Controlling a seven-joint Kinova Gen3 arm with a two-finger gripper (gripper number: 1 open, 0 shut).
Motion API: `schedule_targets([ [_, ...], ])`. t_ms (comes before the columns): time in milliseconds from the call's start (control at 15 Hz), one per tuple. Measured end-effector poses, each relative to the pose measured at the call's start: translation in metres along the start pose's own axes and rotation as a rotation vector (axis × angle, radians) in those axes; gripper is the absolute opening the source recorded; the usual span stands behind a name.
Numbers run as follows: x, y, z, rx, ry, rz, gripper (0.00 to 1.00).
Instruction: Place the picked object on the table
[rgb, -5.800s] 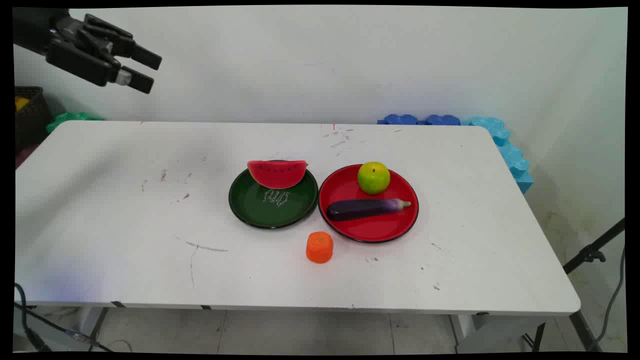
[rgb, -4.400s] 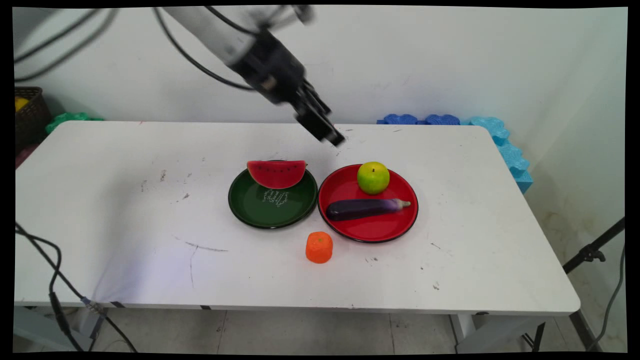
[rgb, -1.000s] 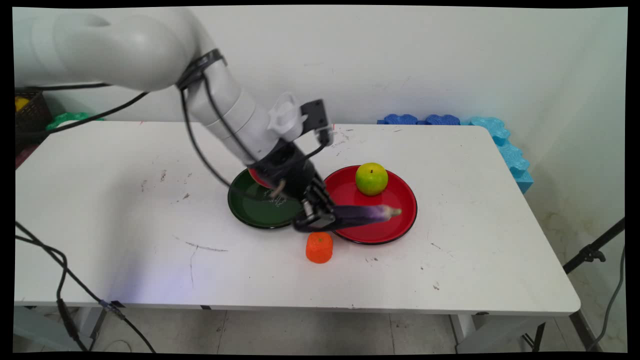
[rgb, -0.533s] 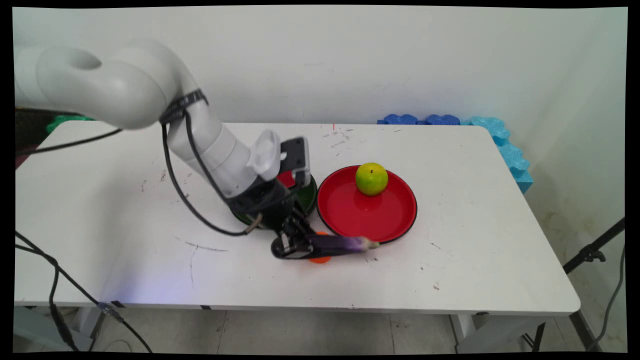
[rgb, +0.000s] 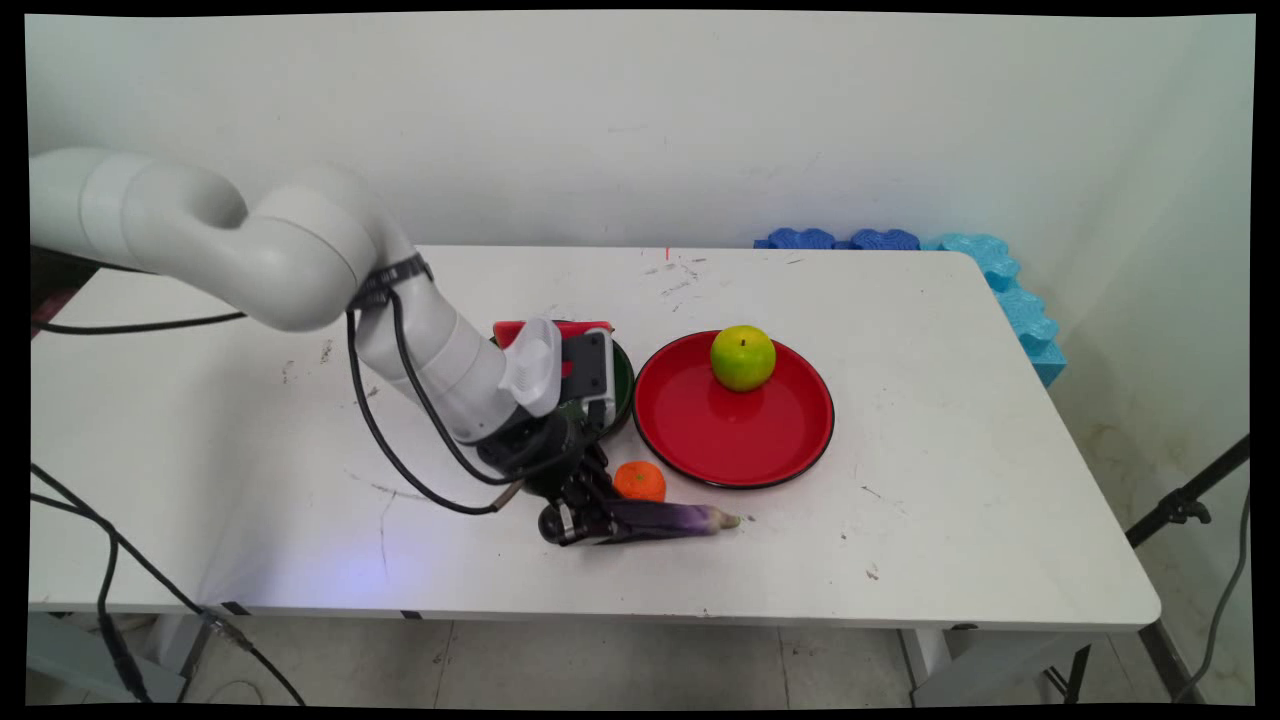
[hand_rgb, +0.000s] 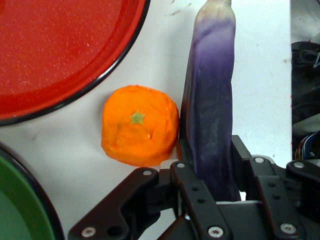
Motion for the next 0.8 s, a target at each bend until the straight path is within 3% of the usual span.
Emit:
schedule_targets([
  [800, -0.021, 0.015, 0.021, -0.03, -0.008, 0.013, 0.0],
])
